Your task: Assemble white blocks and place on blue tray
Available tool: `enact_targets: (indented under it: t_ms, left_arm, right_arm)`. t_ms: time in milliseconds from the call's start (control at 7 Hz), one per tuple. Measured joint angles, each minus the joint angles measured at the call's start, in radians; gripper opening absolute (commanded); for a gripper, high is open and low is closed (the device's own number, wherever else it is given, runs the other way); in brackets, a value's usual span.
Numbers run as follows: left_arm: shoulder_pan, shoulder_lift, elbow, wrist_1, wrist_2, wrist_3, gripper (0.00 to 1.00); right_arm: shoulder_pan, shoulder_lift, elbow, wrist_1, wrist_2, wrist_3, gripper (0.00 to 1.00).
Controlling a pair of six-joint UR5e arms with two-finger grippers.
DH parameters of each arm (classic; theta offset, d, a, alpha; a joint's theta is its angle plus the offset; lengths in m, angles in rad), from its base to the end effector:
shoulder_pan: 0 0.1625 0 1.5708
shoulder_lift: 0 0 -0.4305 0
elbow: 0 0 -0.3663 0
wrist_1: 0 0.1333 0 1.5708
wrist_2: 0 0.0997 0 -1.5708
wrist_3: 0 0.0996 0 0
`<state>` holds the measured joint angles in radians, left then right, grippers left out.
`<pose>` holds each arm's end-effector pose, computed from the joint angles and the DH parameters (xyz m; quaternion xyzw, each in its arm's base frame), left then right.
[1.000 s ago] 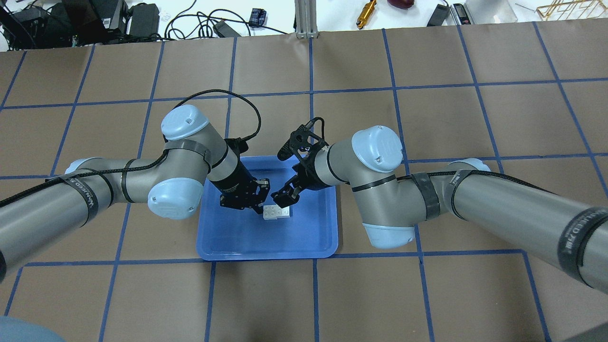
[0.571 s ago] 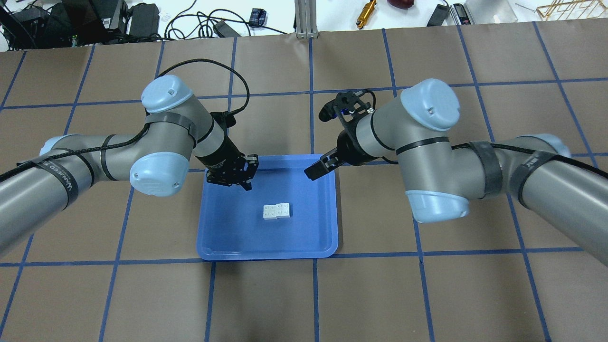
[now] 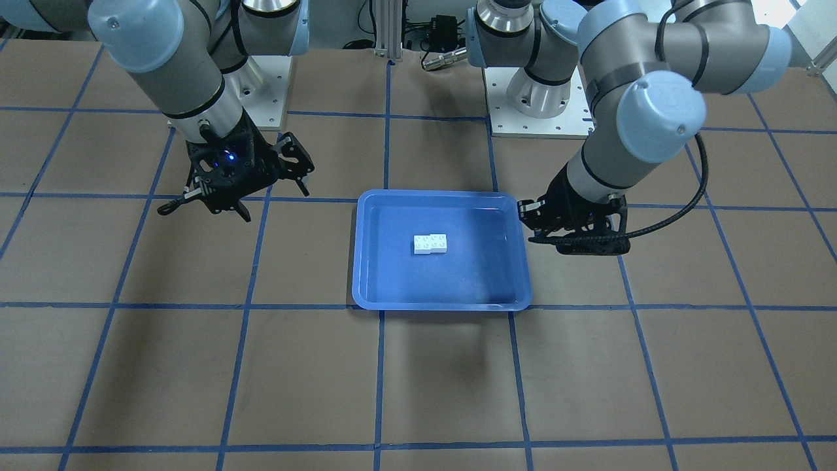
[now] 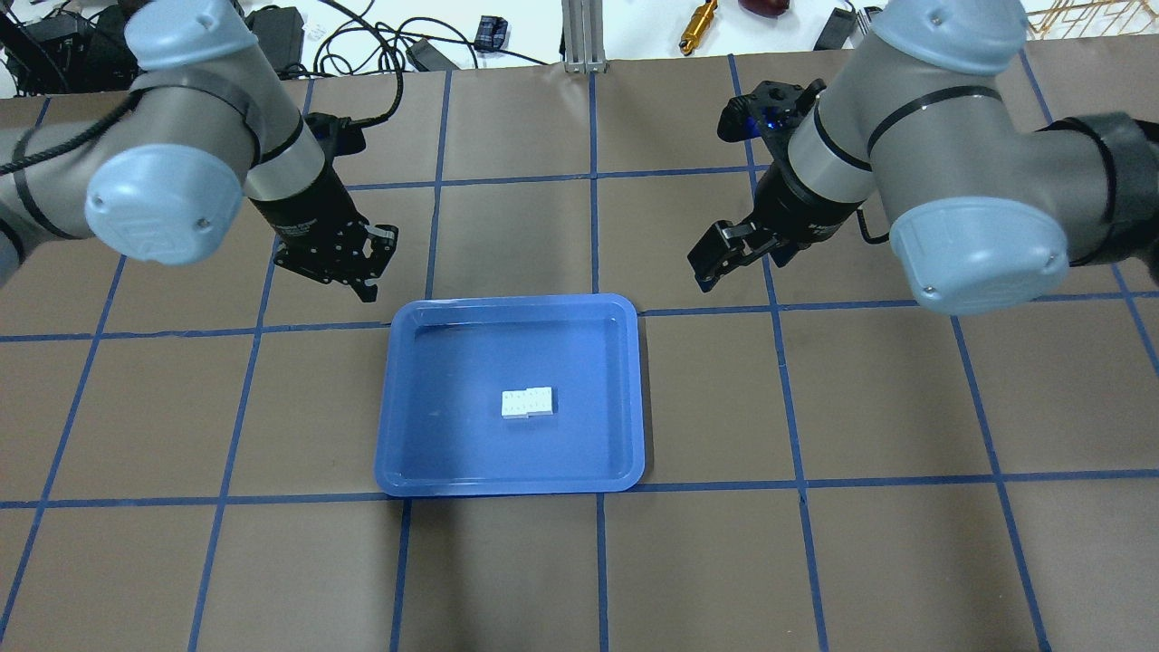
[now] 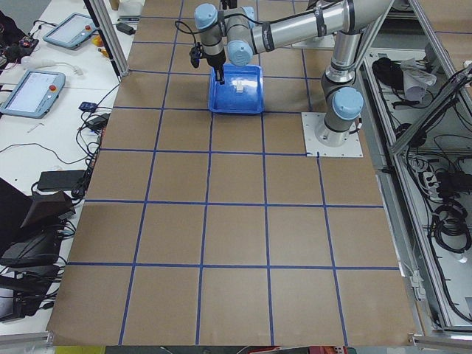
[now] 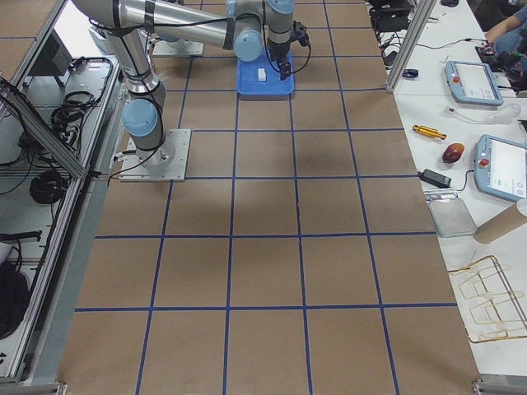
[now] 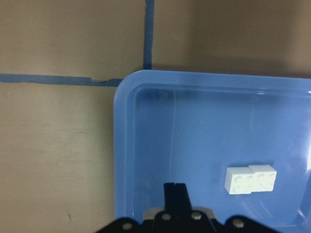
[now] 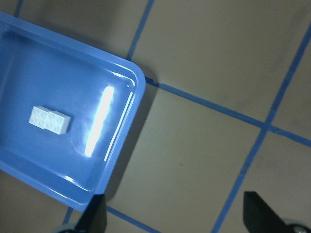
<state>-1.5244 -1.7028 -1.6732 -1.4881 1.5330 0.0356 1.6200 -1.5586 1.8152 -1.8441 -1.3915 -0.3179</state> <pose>-0.1139 -0.5023 0.3907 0.0068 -0.9969 -0.0749 0.0219 0.1735 -0.4529 0.4037 -0.1825 0.9791 -0.0202 0.0876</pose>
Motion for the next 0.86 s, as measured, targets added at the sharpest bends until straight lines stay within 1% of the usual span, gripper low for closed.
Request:
enact_targets:
  t_ms: [143,286,429,571,714,857]
  left_arm:
    - [0.012,0.035,0.076,-0.108,0.036,0.047,0.46]
    - [0.040,0.076,0.129,-0.179,0.053,0.094,0.90]
    - [0.062,0.119,0.151,-0.208,0.057,0.111,1.00]
    - [0.056,0.153,0.160,-0.215,0.056,0.086,1.00]
    - [0.029,0.163,0.162,-0.179,0.054,0.039,1.00]
    - [-0.001,0.161,0.155,-0.104,0.054,0.010,1.00]
  right_arm:
    - [-0.002,-0.003,-0.011,0.038,-0.068,0.069,1.00]
    - [-0.004,-0.005,-0.021,0.068,-0.102,0.166,1.00]
    - [-0.006,-0.005,-0.052,0.120,-0.115,0.221,1.00]
    - [-0.011,-0.005,-0.121,0.224,-0.120,0.260,1.00]
    - [-0.031,-0.004,-0.201,0.339,-0.121,0.285,1.00]
    - [-0.068,-0.004,-0.260,0.425,-0.120,0.289,1.00]
